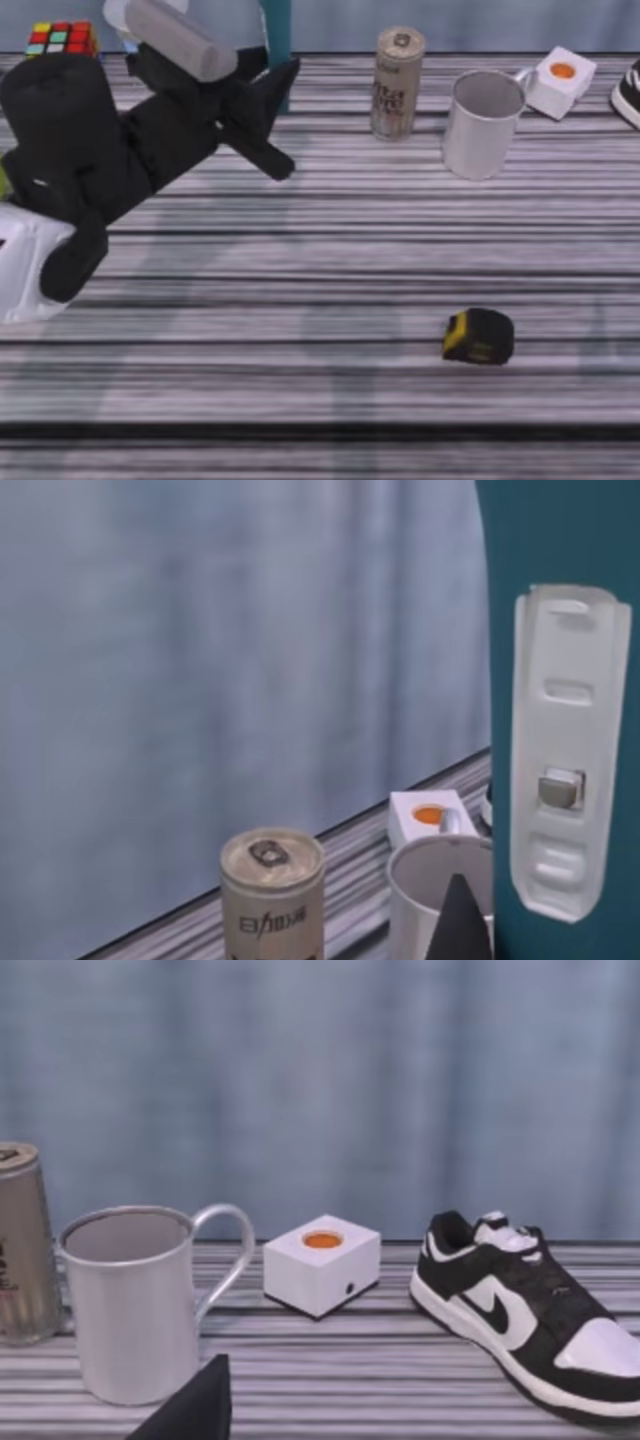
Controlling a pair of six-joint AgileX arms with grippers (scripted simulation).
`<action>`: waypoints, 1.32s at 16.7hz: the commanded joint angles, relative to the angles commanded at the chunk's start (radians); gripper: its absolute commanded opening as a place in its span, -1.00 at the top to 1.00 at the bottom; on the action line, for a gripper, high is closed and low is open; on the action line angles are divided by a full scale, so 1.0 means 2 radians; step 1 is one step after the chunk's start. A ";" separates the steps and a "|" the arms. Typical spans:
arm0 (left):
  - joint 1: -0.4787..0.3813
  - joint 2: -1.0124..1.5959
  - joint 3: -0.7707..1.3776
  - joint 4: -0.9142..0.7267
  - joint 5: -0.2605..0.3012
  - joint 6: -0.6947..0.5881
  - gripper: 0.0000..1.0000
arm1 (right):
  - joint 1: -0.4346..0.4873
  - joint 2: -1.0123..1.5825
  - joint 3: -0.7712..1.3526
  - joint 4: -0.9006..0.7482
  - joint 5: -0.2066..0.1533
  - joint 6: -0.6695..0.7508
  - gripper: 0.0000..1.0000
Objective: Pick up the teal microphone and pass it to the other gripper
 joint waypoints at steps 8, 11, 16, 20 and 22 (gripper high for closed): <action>-0.031 -0.004 0.001 0.010 -0.035 -0.002 1.00 | 0.000 0.000 0.000 0.000 0.000 0.000 -1.00; -0.077 -0.014 -0.003 0.026 -0.084 -0.006 1.00 | 0.000 0.000 0.000 0.000 0.000 0.000 -1.00; -0.115 -0.024 -0.005 0.039 -0.123 -0.010 1.00 | 0.000 0.000 0.000 0.000 0.000 0.000 -1.00; -0.114 -0.023 -0.004 0.038 -0.123 -0.010 1.00 | 0.000 0.000 0.000 0.000 0.000 0.000 -1.00; -0.115 -0.024 -0.005 0.039 -0.123 -0.010 1.00 | 0.000 0.000 0.000 0.000 0.000 0.000 -1.00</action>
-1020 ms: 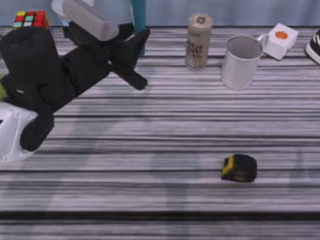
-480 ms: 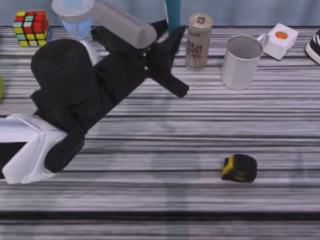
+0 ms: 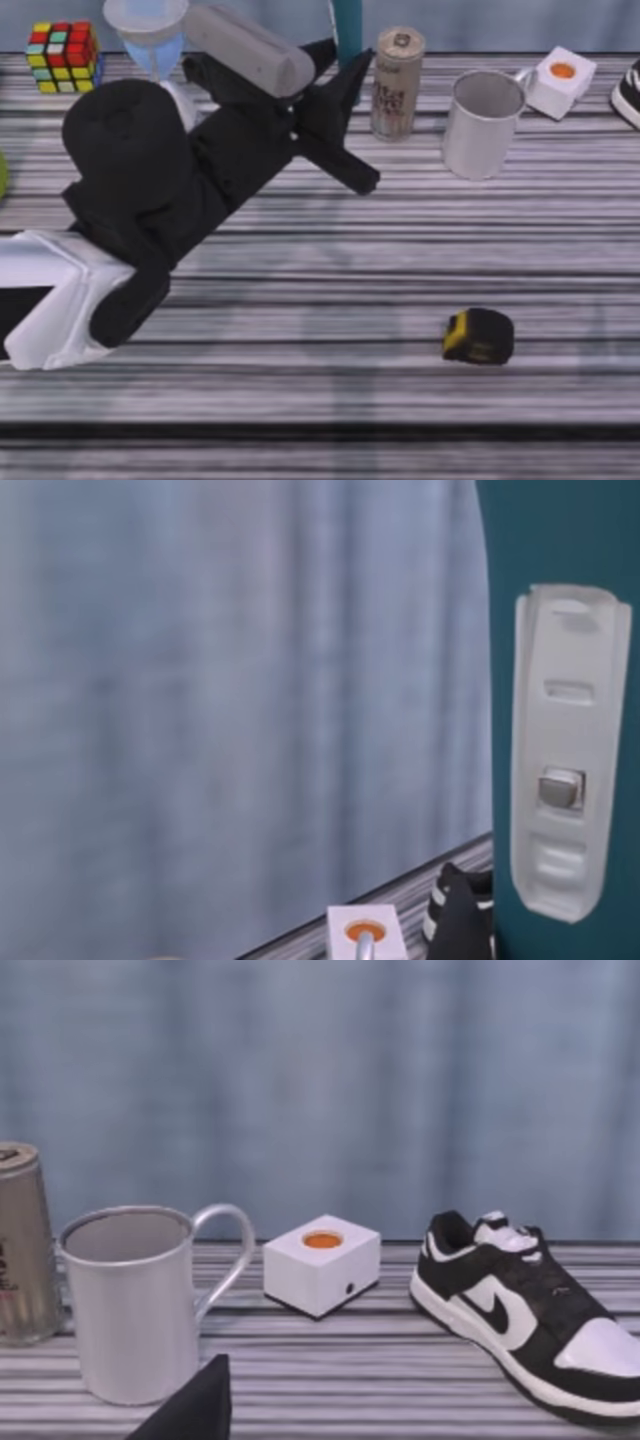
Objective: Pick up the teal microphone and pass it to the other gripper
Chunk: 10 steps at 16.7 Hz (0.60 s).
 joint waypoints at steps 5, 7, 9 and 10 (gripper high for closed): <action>0.000 0.000 0.000 0.000 0.000 0.000 1.00 | 0.008 0.017 0.015 0.009 -0.011 -0.001 -1.00; 0.000 0.000 0.000 0.000 0.000 0.000 1.00 | 0.022 0.055 0.044 0.027 -0.034 -0.004 -1.00; 0.000 0.000 0.000 0.000 0.000 0.000 1.00 | 0.042 0.114 0.084 0.050 -0.064 -0.008 -1.00; 0.000 0.000 0.000 0.000 0.000 0.000 1.00 | 0.053 0.151 0.107 0.063 -0.081 -0.010 -1.00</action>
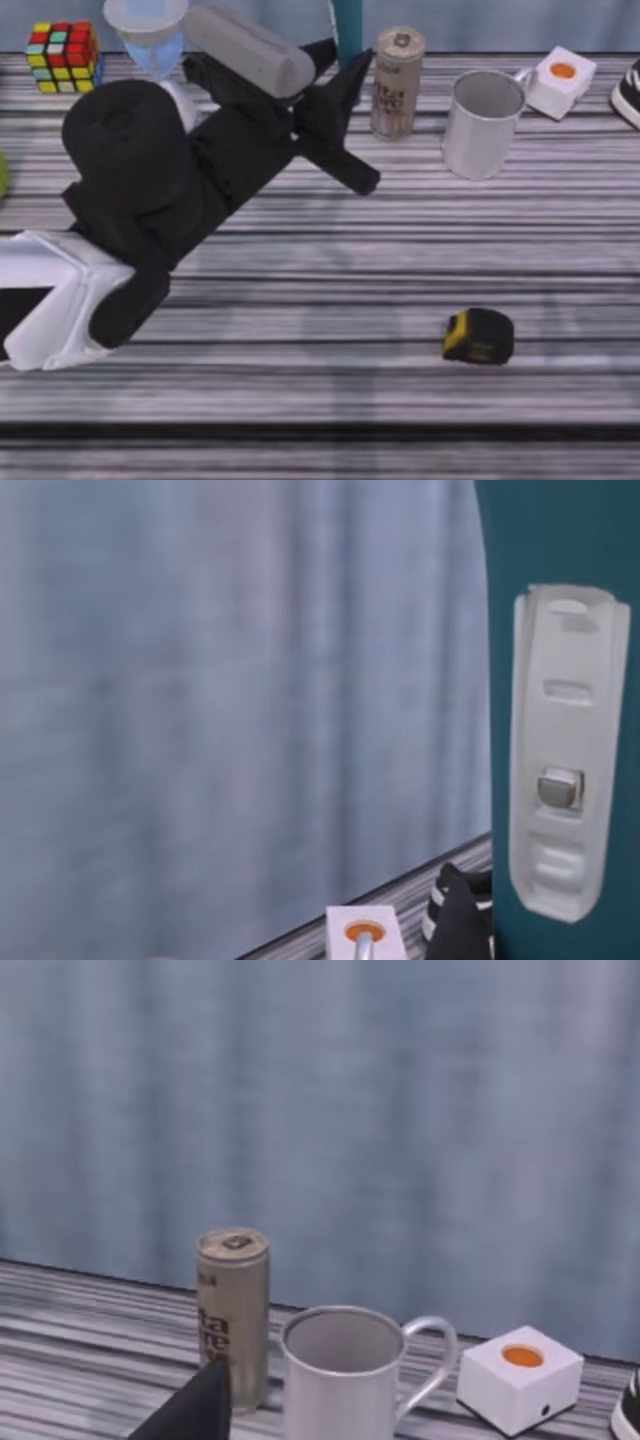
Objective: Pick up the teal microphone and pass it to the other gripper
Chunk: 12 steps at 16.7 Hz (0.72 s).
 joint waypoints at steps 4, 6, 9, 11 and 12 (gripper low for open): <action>0.000 0.000 0.000 0.000 0.000 0.000 1.00 | 0.049 0.179 0.097 0.056 -0.076 -0.008 -1.00; 0.000 0.000 0.000 0.000 0.000 0.000 1.00 | 0.074 0.269 0.145 0.083 -0.113 -0.012 -1.00; 0.000 0.000 0.000 0.000 0.000 0.000 1.00 | 0.107 0.378 0.209 0.121 -0.164 -0.017 -1.00; 0.000 0.000 0.000 0.000 0.000 0.000 1.00 | 0.125 0.432 0.246 0.143 -0.191 -0.020 -1.00; 0.000 0.000 0.000 0.000 0.000 0.000 1.00 | 0.132 0.454 0.261 0.152 -0.202 -0.021 -1.00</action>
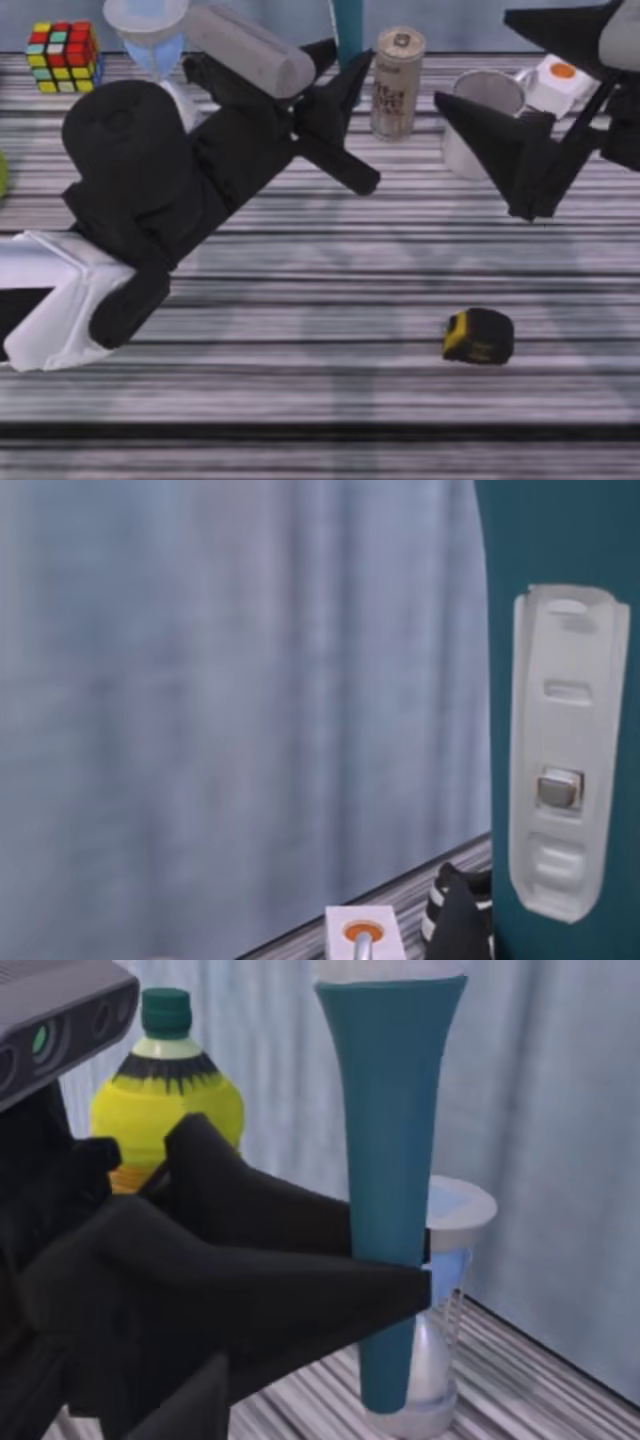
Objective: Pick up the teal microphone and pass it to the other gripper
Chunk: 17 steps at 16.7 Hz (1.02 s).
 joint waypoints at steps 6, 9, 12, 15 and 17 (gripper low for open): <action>0.000 0.000 0.000 0.000 0.000 0.000 1.00 | 0.014 0.042 0.031 0.019 -0.022 -0.003 -1.00; 0.000 0.000 0.000 0.000 0.000 0.000 1.00 | 0.013 0.042 0.030 0.018 -0.020 -0.003 -1.00; 0.000 0.000 0.000 0.000 0.000 0.000 1.00 | 0.032 0.078 0.064 0.026 -0.003 -0.003 -1.00; 0.000 0.000 0.000 0.000 0.000 0.000 1.00 | 0.062 0.152 0.121 0.036 0.028 -0.002 -1.00; 0.000 0.000 0.000 0.000 0.000 0.000 1.00 | 0.082 0.192 0.155 0.042 0.048 -0.001 -1.00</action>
